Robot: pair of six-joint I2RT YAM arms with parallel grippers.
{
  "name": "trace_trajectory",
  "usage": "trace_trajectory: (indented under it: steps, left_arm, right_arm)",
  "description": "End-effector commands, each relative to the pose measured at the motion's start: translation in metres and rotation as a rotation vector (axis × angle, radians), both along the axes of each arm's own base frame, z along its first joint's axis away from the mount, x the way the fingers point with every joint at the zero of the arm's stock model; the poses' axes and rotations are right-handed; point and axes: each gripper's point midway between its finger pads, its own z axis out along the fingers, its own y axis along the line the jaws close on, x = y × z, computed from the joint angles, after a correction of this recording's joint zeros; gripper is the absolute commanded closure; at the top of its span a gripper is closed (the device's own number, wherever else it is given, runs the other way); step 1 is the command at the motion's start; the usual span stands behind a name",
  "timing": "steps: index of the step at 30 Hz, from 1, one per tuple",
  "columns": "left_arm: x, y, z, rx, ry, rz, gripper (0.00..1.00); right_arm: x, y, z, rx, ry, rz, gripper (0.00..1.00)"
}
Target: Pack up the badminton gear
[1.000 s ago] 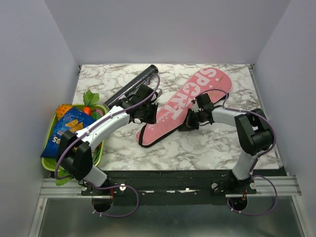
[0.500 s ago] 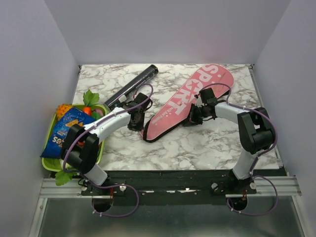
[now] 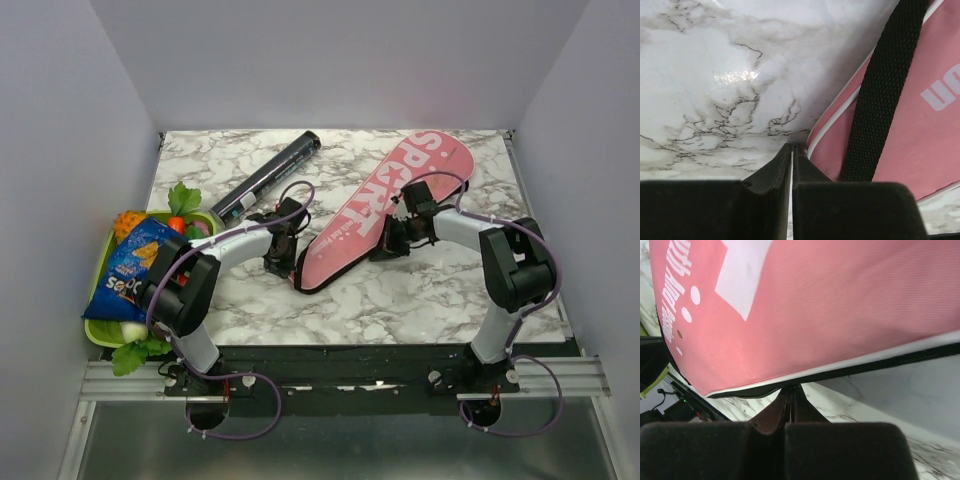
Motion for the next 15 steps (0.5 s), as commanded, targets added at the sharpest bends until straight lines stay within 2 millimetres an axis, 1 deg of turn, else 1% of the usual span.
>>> trace_trajectory:
  steps: [1,2,3,4,5,7,8,10,11,13,14,15]
  left_arm:
    - [-0.005,-0.02,-0.011,-0.107,0.022,-0.051,0.88]
    - [-0.007,-0.022,-0.012,-0.12,0.028,-0.06,0.88]
    - [-0.007,-0.025,-0.012,-0.133,0.029,-0.069,0.88]
    - [-0.008,-0.028,-0.011,-0.153,0.034,-0.078,0.88]
    - [-0.008,-0.03,-0.011,-0.157,0.032,-0.087,0.88]
    - [-0.008,-0.031,-0.01,-0.165,0.033,-0.095,0.88]
    - [-0.009,-0.033,-0.01,-0.171,0.037,-0.1,0.88]
    - [-0.008,-0.035,-0.008,-0.185,0.026,-0.108,0.88]
    - [-0.008,-0.037,-0.006,-0.195,0.025,-0.113,0.88]
    - [-0.006,-0.039,-0.005,-0.202,0.02,-0.122,0.88]
    - [-0.006,-0.04,-0.004,-0.207,0.017,-0.125,0.88]
    - [-0.006,-0.041,-0.003,-0.214,0.016,-0.13,0.88]
  right_arm:
    - [-0.014,0.021,0.004,0.006,0.015,0.068,0.99]
    - [-0.021,0.031,0.004,0.002,0.02,0.097,0.99]
    - [-0.026,0.036,0.004,-0.003,0.028,0.114,0.99]
    - [-0.026,0.045,0.008,0.002,0.022,0.127,0.99]
    - [-0.037,0.057,0.008,-0.004,0.023,0.165,0.99]
    - [-0.048,0.072,0.008,-0.009,0.041,0.194,0.99]
    - [-0.059,0.086,0.01,-0.012,0.035,0.234,0.99]
    - [-0.071,0.097,0.006,-0.03,0.061,0.251,0.99]
    - [-0.082,0.107,0.006,-0.037,0.065,0.282,0.99]
    - [-0.089,0.116,0.006,-0.04,0.082,0.289,0.99]
    - [-0.099,0.124,0.006,-0.039,0.087,0.312,0.99]
    - [-0.101,0.128,0.007,-0.036,0.089,0.319,0.99]
